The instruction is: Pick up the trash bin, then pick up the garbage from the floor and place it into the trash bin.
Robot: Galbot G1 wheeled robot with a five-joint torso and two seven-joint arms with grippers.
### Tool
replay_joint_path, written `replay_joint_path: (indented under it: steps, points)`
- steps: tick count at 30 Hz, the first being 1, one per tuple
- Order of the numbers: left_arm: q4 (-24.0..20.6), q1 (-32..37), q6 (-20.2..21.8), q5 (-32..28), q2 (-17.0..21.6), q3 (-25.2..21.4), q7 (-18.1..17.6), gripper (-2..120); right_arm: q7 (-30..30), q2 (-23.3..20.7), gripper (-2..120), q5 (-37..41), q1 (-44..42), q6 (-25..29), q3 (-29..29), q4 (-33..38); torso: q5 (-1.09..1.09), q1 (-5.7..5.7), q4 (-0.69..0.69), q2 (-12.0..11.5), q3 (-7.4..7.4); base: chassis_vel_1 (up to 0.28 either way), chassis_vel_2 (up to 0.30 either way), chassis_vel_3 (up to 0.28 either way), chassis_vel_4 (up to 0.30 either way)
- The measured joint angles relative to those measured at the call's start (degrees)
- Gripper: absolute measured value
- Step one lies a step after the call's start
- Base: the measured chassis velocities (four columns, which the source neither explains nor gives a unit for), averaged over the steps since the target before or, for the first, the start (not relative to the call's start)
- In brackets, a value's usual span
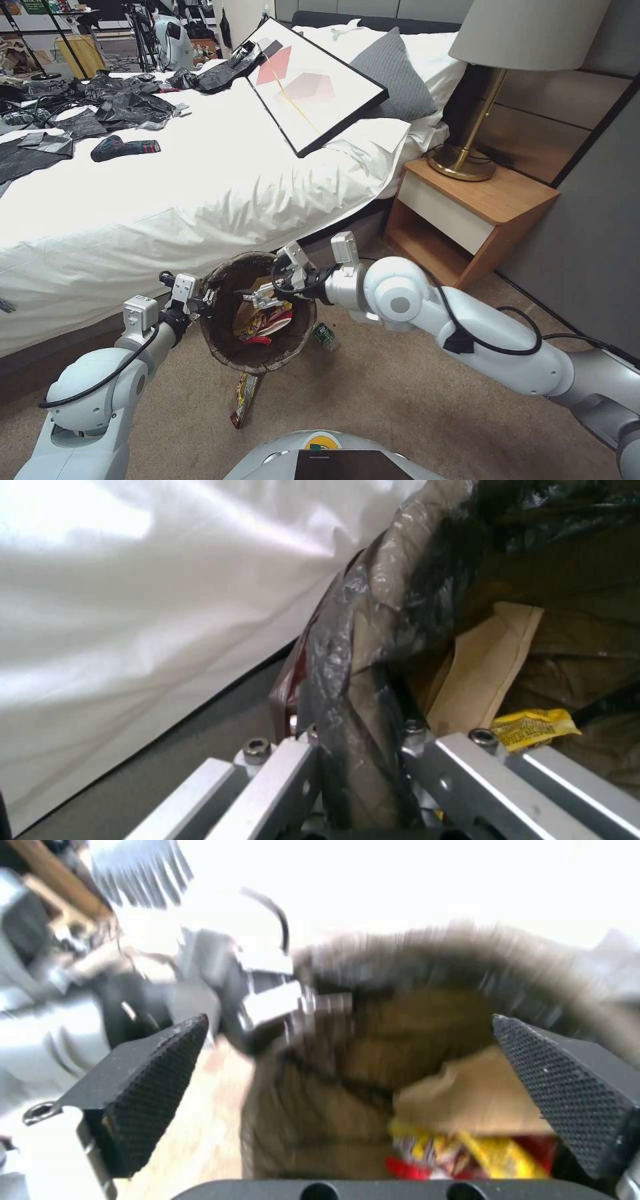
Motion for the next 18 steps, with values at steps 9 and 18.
replay_joint_path:
  steps: [9, 18]
  points:
    - [-0.3, 0.1, 0.0, -0.8, 0.0, -0.6, 0.0, 0, 0.3, -5.4, 100, -4.3, -7.9, 0.1, 17.1, 5.9, 0.01, 0.0, -0.01, 0.0, 0.0, 0.0, 0.0, 0.0, 0.0]
    - [-1.4, 0.7, 0.0, -3.0, -0.2, -0.6, -2.5, 0, -4.9, 1.1, 100, -22.9, -41.3, 0.2, 57.1, 8.3, 0.01, 0.0, -0.02, 0.0, -0.01, 0.0, 0.0, 0.0, 0.0]
